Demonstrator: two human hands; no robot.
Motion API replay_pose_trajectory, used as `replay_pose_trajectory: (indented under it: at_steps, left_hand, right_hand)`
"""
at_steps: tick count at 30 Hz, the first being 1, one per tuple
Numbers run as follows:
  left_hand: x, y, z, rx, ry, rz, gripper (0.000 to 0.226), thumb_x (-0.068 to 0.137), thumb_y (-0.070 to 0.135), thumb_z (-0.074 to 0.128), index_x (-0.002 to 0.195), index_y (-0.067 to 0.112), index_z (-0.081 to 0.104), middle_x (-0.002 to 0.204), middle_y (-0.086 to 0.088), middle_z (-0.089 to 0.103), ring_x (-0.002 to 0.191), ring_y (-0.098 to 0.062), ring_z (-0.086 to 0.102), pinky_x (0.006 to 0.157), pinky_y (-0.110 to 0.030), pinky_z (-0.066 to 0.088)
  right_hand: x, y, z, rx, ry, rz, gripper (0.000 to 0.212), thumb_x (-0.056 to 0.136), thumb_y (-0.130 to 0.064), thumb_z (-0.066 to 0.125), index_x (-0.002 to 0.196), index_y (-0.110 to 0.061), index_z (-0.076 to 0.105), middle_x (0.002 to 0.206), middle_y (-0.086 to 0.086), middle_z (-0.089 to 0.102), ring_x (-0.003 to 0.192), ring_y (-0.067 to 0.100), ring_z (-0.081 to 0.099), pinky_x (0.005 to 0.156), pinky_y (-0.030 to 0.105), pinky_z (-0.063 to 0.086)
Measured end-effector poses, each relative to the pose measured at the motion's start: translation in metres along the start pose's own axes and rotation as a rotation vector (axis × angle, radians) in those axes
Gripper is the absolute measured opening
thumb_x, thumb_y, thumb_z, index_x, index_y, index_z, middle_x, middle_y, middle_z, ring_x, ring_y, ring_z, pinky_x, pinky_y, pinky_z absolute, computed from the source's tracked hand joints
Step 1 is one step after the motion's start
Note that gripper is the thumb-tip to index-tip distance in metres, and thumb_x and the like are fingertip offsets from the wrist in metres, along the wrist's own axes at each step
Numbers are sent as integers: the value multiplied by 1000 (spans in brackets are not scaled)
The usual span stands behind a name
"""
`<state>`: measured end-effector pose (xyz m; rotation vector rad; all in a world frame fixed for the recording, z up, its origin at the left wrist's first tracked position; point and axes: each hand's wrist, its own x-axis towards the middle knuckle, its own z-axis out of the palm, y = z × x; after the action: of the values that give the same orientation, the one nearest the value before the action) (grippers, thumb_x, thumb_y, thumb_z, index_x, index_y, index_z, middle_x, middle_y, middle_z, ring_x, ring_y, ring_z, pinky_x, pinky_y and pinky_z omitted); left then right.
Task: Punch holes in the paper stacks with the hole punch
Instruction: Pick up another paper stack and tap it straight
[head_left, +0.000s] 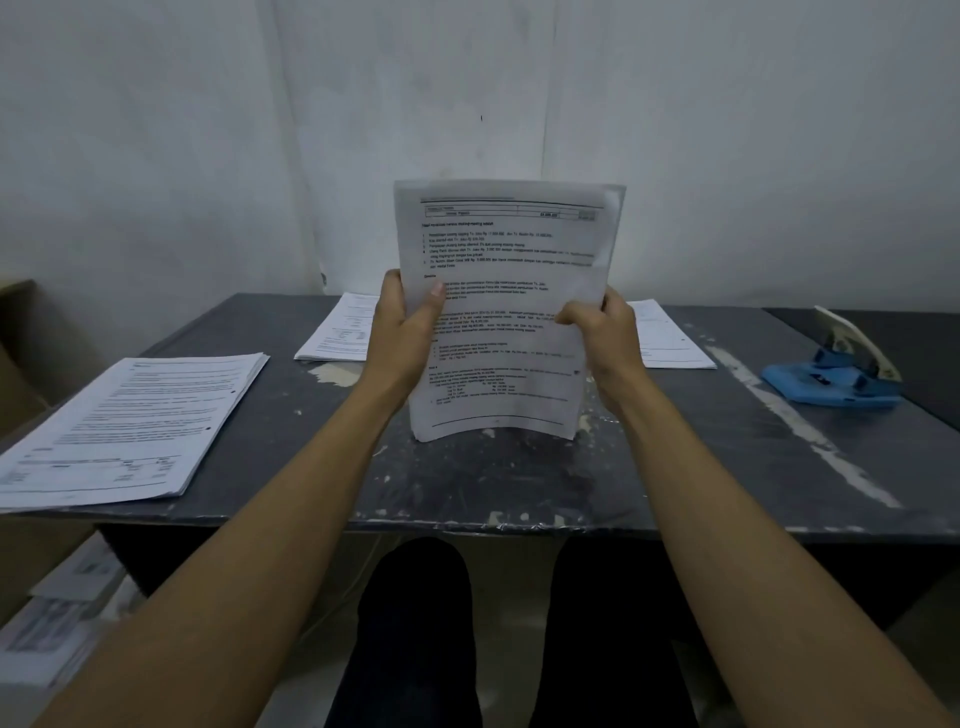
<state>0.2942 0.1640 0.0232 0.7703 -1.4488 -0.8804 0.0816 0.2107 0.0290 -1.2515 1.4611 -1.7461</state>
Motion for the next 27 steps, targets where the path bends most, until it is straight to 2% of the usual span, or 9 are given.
replay_pose_trajectory:
  at_steps: [2,4,7,11,15,18,21,27]
  left_hand:
    - [-1,-2,-1,43,-32,-8,26,101,38,54,121,23,49,111,11,68,92,1,70,68,-20,58]
    - [-1,-3,-1,72,-34,2,24,101,39,53,120,24,48,111,12,67,91,3,69,66,-18,58]
    - [3,1,-5,67,-8,29,26,98,36,59,119,25,48,114,12,66,95,-1,69,72,-22,59]
    - [4,6,-1,82,-2,51,22,101,29,57,120,22,47,113,13,64,94,3,68,68,-16,57]
    - [4,9,3,59,61,75,17,103,24,55,116,20,46,109,11,64,90,5,68,66,-14,56]
    - [5,10,1,46,53,76,16,102,24,55,116,22,45,111,12,64,93,3,68,69,-15,56]
    - [1,-1,1,109,19,35,18,104,25,52,119,20,44,109,16,62,90,7,65,66,-12,55]
    - [3,-7,-1,153,-1,-14,17,104,24,51,119,19,43,107,17,60,92,2,63,60,-11,53]
  right_hand:
    - [-2,5,-1,-28,-43,24,39,63,-24,63,99,-9,68,102,6,73,98,26,68,79,42,58]
    - [-4,7,-1,-42,-32,29,38,62,-24,62,95,-6,69,101,7,73,97,26,68,78,42,57]
    - [-2,5,-5,-37,12,17,33,62,-25,63,90,-8,68,100,9,72,93,24,67,76,44,56]
    - [1,-3,-4,20,-16,-55,24,73,-18,64,96,-17,68,92,-7,74,86,10,69,65,24,54]
    - [1,-7,-2,-22,-33,-140,22,86,-8,66,98,-26,67,95,-12,73,88,6,70,71,21,56]
    - [1,-7,-3,-11,-31,-169,23,85,-8,66,104,-22,68,100,-7,74,92,9,70,77,24,58]
    - [-5,7,-2,-33,-48,-88,24,90,-9,61,112,-14,67,105,0,73,99,17,69,82,31,58]
    - [-3,17,-4,-60,-95,-35,21,96,-13,58,116,-20,64,111,-3,71,102,16,67,87,36,56]
